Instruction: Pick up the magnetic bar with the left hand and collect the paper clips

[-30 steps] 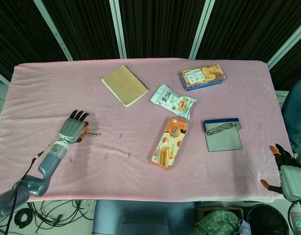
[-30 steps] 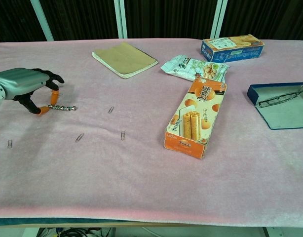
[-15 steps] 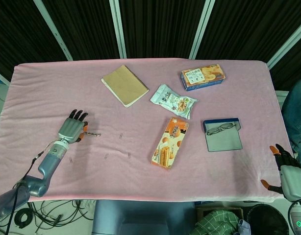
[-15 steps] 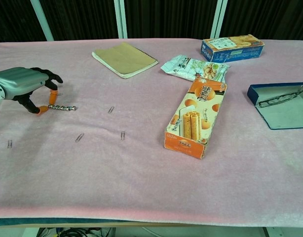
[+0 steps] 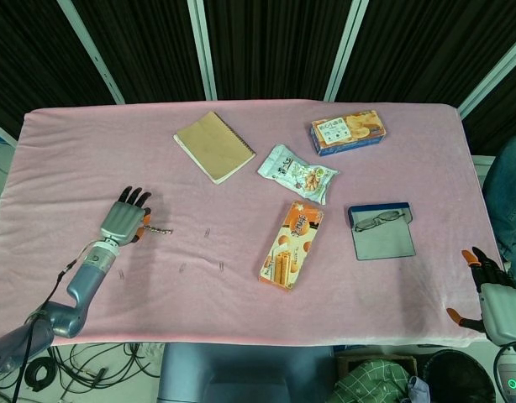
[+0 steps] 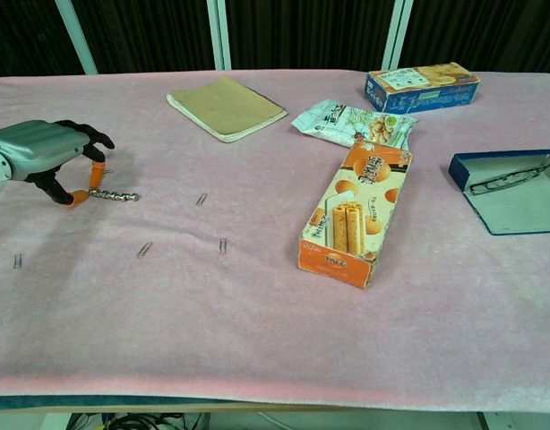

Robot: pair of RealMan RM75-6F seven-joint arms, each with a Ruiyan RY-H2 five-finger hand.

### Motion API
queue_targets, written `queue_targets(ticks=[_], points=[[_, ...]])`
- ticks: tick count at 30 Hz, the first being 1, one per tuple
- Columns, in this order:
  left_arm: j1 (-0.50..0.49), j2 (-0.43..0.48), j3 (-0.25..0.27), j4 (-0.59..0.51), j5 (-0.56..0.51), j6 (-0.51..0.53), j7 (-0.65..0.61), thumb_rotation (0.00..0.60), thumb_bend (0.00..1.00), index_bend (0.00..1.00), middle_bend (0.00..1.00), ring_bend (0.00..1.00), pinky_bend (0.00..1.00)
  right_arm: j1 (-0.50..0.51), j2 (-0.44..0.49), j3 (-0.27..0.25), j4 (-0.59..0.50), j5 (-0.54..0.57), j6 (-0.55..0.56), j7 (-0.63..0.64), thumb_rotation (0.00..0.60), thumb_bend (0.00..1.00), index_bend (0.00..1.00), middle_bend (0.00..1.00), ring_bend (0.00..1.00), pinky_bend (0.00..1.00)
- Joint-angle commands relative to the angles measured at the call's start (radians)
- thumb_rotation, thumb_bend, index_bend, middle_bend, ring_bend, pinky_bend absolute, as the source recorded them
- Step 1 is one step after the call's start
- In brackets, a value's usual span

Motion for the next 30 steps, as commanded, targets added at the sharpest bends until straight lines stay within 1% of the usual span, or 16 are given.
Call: queue_targets(ticks=[1, 8, 17, 23, 30], points=[[0.004, -0.001, 0.0, -0.004, -0.004, -0.003, -0.002, 0.6, 0.38, 0.52, 0.11, 0.0, 0.0, 0.0, 0.0, 0.001, 0.0, 0.0, 0.0, 0.001, 0.6, 0.08, 0.0, 0.0, 0.07, 0.18], [0.021, -0.007, -0.016, -0.017, -0.024, 0.033, 0.04, 0.6, 0.38, 0.52, 0.11, 0.0, 0.0, 0.0, 0.0, -0.001, -0.001, -0.002, 0.0, 0.001, 0.6, 0.08, 0.0, 0.0, 0.07, 0.18], [0.019, -0.017, -0.026, -0.022, -0.041, 0.027, 0.075, 0.6, 0.38, 0.51, 0.11, 0.0, 0.0, 0.001, 0.001, -0.001, -0.002, -0.001, -0.002, 0.001, 0.6, 0.08, 0.0, 0.0, 0.07, 0.18], [0.021, -0.018, -0.026, -0.03, -0.048, 0.022, 0.093, 0.6, 0.34, 0.48, 0.11, 0.0, 0.0, 0.001, 0.002, -0.001, -0.002, -0.001, -0.003, 0.002, 0.6, 0.08, 0.0, 0.0, 0.07, 0.18], [0.031, -0.006, -0.04, -0.068, -0.072, 0.039, 0.13, 0.6, 0.34, 0.51, 0.12, 0.0, 0.0, 0.002, 0.001, -0.002, -0.002, -0.004, -0.002, 0.002, 0.6, 0.08, 0.0, 0.0, 0.07, 0.18]])
